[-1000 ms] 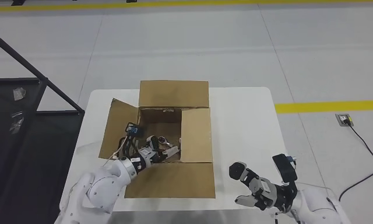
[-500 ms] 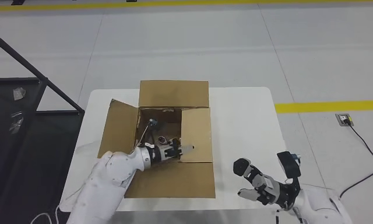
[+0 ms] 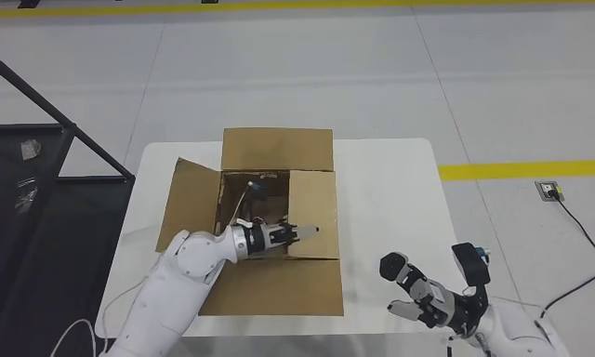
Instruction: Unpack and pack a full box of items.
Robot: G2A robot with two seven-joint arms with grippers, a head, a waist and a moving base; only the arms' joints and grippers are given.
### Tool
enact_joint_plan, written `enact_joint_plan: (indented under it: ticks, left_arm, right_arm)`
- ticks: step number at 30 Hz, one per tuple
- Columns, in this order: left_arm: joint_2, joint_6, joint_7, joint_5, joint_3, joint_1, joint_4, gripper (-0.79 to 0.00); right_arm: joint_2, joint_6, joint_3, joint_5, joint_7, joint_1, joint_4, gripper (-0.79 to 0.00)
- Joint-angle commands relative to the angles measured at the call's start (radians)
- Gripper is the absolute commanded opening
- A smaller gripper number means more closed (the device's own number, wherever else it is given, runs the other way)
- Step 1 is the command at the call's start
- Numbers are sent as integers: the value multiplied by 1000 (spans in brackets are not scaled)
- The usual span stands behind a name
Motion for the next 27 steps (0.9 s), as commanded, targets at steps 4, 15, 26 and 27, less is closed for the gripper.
enact_joint_plan:
  ticks: [4, 15, 26, 27]
  left_arm:
    - [3, 8, 12, -3, -7, 14, -91, 0]
    - [-48, 73, 128, 23, 128, -105, -72, 0]
    - [-159, 118, 168, -9, 347, -280, 164, 0]
    - [-168, 121, 171, -14, 360, -290, 183, 0]
  right_arm:
    - [7, -1, 14, 9, -10, 2, 3, 0]
    - [25, -39, 119, 34, -78, -82, -14, 0]
    - [32, -106, 250, 51, -198, -215, -24, 0]
    - [32, -109, 256, 53, -208, -224, -23, 0]
